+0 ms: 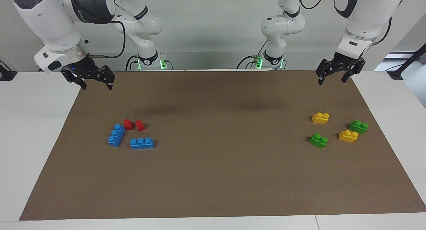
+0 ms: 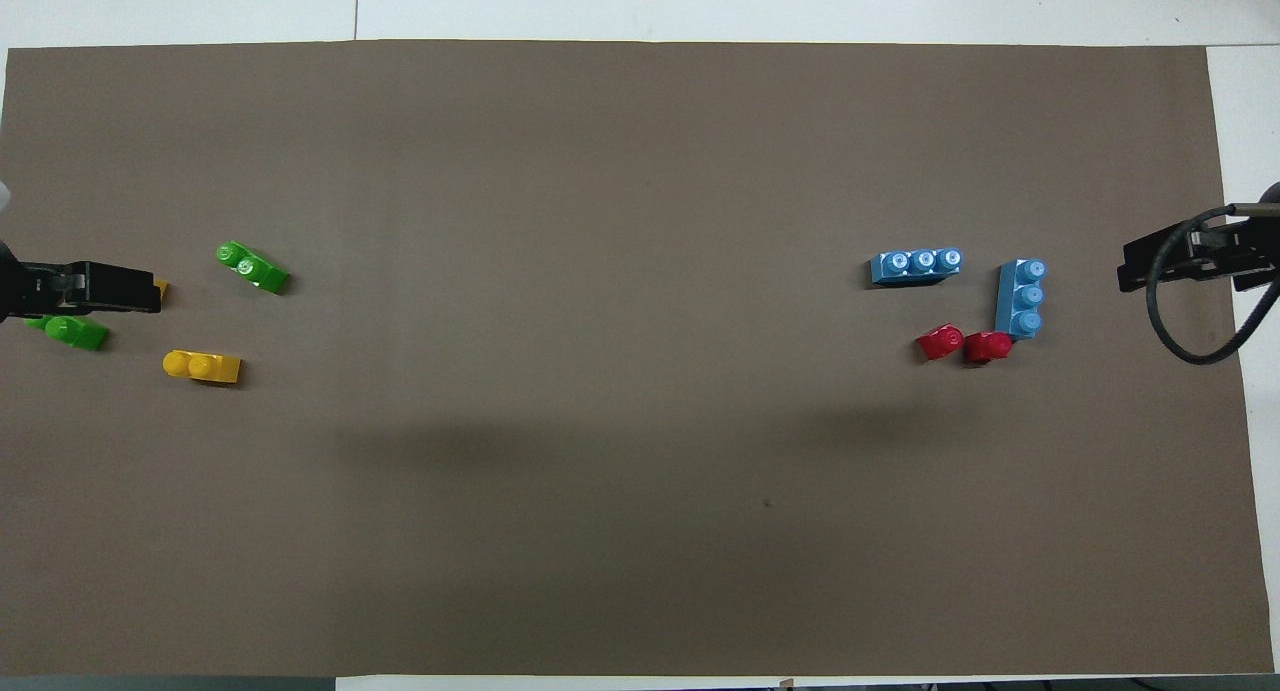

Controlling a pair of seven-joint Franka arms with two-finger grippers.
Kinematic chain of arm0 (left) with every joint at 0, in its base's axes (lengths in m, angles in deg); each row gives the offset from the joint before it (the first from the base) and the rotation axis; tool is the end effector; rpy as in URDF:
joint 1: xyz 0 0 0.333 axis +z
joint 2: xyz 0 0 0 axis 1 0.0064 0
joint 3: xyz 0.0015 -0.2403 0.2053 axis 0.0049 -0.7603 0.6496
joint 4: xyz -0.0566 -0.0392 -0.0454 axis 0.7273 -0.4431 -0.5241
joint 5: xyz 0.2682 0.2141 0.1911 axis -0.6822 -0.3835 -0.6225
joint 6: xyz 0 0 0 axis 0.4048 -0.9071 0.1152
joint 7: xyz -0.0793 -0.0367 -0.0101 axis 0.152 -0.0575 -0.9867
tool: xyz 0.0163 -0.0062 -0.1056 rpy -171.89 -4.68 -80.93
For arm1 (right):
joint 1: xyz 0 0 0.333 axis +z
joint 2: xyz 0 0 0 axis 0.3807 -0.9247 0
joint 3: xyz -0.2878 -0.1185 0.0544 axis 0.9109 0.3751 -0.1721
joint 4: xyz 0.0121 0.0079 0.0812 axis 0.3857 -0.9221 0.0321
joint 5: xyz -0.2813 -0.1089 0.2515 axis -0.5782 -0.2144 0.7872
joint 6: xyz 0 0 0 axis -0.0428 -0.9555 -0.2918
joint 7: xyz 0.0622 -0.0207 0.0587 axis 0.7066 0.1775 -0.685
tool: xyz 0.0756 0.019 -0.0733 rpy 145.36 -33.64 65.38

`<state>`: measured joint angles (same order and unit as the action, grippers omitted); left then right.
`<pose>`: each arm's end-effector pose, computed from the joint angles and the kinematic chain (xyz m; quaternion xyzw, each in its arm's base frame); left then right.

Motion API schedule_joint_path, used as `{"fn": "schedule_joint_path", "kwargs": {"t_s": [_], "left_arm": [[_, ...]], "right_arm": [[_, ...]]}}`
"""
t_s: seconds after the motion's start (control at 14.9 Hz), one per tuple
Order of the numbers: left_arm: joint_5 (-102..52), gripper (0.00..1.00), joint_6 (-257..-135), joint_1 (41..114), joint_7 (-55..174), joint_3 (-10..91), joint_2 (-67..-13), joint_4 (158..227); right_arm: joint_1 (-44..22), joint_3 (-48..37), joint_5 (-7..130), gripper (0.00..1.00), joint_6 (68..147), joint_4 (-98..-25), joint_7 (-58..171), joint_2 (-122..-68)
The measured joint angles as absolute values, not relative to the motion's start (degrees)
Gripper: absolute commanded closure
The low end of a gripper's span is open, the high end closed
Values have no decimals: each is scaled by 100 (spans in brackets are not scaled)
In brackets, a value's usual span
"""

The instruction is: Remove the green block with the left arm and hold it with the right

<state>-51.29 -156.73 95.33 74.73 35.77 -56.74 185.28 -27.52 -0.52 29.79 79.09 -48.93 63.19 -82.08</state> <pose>0.5269 -0.0222 0.6068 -0.9991 0.0169 -0.0365 0.0146 0.5602 -0.0301 0.5951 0.9991 -0.0158 -0.0372 0.0106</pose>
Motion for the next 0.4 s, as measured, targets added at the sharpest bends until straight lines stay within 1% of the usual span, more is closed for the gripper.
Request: {"fn": "schedule_joint_path", "kwargs": {"t_s": [0.4], "left_arm": [[-5128, 0, -15620, 9525, 7477, 3577, -5674, 18528]], "right_arm": [[-2762, -34, 2979, 0, 7909, -4893, 6319, -8208]]}}
